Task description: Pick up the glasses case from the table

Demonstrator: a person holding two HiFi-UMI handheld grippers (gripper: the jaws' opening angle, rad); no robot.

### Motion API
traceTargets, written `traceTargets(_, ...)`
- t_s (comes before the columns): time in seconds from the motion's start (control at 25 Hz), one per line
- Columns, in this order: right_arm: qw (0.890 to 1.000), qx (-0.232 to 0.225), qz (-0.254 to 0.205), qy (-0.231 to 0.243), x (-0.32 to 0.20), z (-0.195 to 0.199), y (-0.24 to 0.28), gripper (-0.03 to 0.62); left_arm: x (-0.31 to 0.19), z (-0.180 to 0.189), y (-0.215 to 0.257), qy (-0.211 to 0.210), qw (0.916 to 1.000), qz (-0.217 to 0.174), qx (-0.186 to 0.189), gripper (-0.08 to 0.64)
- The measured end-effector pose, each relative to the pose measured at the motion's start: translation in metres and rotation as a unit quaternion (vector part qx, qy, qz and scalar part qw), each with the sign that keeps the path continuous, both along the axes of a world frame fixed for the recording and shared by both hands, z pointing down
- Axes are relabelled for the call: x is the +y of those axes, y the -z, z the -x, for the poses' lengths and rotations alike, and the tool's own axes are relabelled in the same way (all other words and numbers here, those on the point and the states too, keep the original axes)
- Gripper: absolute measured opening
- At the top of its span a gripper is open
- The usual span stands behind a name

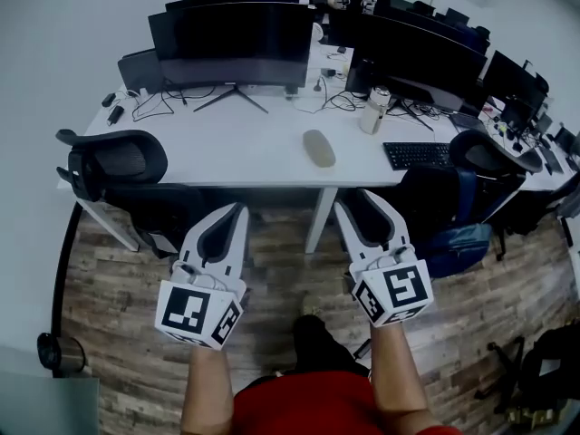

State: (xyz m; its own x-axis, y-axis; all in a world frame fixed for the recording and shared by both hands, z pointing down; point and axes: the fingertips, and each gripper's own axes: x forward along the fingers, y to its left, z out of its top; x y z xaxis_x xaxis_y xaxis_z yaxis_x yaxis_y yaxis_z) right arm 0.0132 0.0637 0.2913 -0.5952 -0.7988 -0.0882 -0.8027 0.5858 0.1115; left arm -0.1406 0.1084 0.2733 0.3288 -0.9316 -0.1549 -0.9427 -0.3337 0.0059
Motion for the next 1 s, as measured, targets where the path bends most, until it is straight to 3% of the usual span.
traceTargets(0.4,0.998,0.044,0.047,-0.017,-0.158,0.000,-0.053,0.344,-0.136,0.017,-0.010,0.044,0.9990,0.001,-0.001,0.011)
traceTargets(0.72,0.989,0.085,0.116,-0.024,-0.284,0.003,-0.118,0.397,-0.253,0.021,-0.030,0.077,0.9969,0.017,-0.004,0.011)
traceTargets(1.0,0.976,0.111,0.188,-0.012,-0.355,0.006,-0.182,0.408,-0.325,0.015,-0.056,0.088,0.9951,0.045,-0.007,0.011)
